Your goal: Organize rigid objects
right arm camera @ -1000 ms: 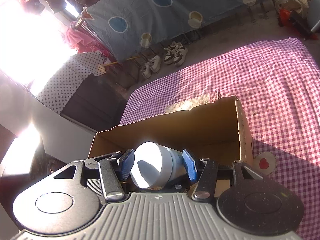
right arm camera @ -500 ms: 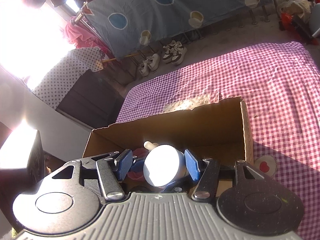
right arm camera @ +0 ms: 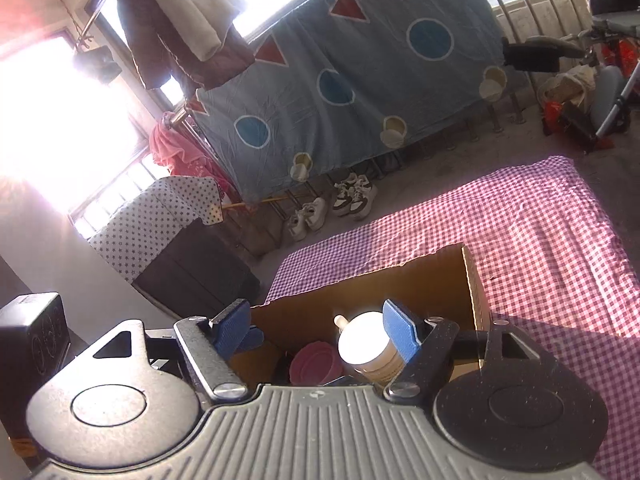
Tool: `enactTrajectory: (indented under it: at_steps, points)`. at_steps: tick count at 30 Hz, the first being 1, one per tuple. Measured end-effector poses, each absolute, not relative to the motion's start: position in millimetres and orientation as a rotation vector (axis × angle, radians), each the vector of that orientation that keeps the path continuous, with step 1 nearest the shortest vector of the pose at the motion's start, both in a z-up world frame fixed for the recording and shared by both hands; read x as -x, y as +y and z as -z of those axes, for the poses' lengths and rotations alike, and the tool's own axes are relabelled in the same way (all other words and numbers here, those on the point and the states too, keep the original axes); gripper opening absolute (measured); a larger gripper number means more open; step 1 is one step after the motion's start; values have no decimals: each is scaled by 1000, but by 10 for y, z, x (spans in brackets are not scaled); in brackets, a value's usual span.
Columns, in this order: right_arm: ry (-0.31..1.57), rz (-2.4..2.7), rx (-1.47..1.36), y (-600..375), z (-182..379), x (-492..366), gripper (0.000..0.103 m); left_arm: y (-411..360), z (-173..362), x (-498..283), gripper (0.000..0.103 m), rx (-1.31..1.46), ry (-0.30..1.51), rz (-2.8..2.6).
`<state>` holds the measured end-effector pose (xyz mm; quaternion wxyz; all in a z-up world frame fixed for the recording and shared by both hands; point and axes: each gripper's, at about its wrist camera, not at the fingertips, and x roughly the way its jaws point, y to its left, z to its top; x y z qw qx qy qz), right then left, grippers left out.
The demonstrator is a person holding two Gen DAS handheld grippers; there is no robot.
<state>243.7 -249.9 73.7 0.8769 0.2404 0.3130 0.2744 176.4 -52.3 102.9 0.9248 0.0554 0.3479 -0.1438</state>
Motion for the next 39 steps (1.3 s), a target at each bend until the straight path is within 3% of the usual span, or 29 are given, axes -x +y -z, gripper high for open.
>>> enactTrajectory:
  at_steps: [3,7,22,39]
  points:
    - [563,-539,-509,-2599,-843,-2095,98,-412,-1150,-1541,103,-86,661,270]
    - [510,-492,-483,-2631,-888,-1694,103,-304,-1224,-1311,103,-53,625,223]
    - [523,-269,-192,-2389,-666,-1007,103,-61,-931,-971,103,-69,666,-32]
    - [626,-223,24,-1856,-411,-1278,103,81,-641,-929,103,-40,725,-126]
